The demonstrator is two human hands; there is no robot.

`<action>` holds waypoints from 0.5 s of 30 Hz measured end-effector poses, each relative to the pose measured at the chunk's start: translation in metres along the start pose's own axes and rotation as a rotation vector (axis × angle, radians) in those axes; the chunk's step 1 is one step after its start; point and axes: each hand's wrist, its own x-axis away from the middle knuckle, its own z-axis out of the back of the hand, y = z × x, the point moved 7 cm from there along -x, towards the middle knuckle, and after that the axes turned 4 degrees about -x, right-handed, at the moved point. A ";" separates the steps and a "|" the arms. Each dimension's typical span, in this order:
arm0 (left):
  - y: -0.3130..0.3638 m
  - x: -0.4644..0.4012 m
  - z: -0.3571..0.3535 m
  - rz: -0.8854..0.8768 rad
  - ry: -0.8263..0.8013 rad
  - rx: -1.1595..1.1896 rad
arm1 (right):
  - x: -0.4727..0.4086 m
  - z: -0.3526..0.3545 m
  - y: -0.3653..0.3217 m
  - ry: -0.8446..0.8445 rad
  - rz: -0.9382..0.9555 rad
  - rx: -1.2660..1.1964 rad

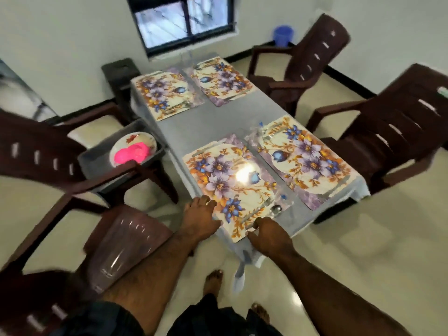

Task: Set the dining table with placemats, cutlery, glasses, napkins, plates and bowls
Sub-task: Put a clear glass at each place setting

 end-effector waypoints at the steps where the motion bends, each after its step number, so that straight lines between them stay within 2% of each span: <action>1: -0.006 0.021 -0.001 0.049 0.010 0.036 | 0.005 -0.003 -0.010 -0.023 0.061 0.024; 8: -0.058 0.240 -0.060 0.402 -0.035 0.111 | 0.090 -0.083 -0.087 -0.229 0.496 0.294; 15: -0.126 0.472 -0.138 0.799 -0.003 0.291 | 0.205 -0.217 -0.171 -0.479 0.828 0.616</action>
